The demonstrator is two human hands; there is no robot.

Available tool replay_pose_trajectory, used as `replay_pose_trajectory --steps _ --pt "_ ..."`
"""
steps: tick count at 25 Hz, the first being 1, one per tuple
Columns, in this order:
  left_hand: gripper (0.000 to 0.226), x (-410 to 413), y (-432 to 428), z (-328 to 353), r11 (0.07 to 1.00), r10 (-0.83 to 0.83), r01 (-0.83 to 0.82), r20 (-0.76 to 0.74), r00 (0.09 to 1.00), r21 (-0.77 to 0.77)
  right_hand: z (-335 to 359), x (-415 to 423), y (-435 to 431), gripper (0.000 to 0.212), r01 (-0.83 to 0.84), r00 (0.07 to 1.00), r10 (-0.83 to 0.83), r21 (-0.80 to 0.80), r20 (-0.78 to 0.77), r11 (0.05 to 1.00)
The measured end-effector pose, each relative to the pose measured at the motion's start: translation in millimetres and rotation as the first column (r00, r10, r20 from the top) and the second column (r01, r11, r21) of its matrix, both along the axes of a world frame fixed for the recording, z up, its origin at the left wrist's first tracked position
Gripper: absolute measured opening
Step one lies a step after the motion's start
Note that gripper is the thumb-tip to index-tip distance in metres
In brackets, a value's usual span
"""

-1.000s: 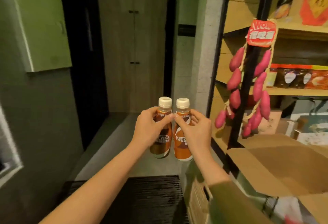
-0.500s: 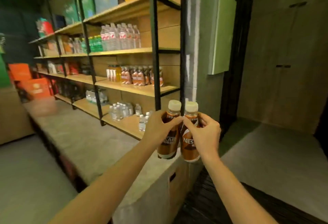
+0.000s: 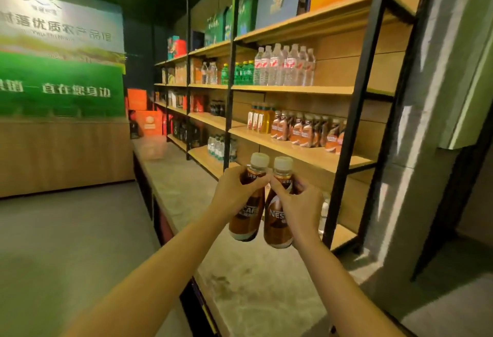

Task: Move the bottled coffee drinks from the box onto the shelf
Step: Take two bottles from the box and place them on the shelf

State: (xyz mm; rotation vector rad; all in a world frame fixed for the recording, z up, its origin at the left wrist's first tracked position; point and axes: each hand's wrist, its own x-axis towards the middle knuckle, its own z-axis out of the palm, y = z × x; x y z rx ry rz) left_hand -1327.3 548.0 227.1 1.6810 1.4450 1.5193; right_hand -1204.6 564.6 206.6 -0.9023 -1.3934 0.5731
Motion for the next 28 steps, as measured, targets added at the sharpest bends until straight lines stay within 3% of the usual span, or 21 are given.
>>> replay_pose_trajectory --steps 5,10,13,16,22,28 --pt "0.009 -25.3 102.2 3.7 1.000 -0.022 0.022 0.002 1.000 0.002 3.9 -24.3 104.3 0.028 0.033 0.999 -0.033 0.014 -0.003 0.999" --pt "0.004 -26.5 227.0 27.8 0.994 -0.108 0.108 0.012 0.994 0.012 28.7 -23.3 226.3 0.014 0.124 0.992 -0.125 0.052 0.014 0.991" --pt "0.020 -23.0 296.0 32.1 0.985 -0.170 0.170 0.028 0.985 0.024 37.2 -18.9 285.3 0.015 0.194 0.980 -0.196 0.061 0.027 0.979" --pt "0.022 -13.3 361.7 30.6 0.963 -0.268 0.267 0.046 0.962 0.035 35.0 -9.0 341.4 0.016 0.282 0.958 -0.284 0.062 0.036 0.957" --pt "0.007 16.3 492.7 31.1 0.857 -0.514 0.511 0.048 0.856 0.068 38.8 15.0 437.7 0.028 0.510 0.860 -0.510 0.029 0.013 0.860" --pt "0.024 51.7 611.9 46.7 0.735 -0.676 0.677 0.100 0.730 0.032 54.7 38.0 528.4 0.024 0.701 0.713 -0.701 -0.039 0.008 0.712"
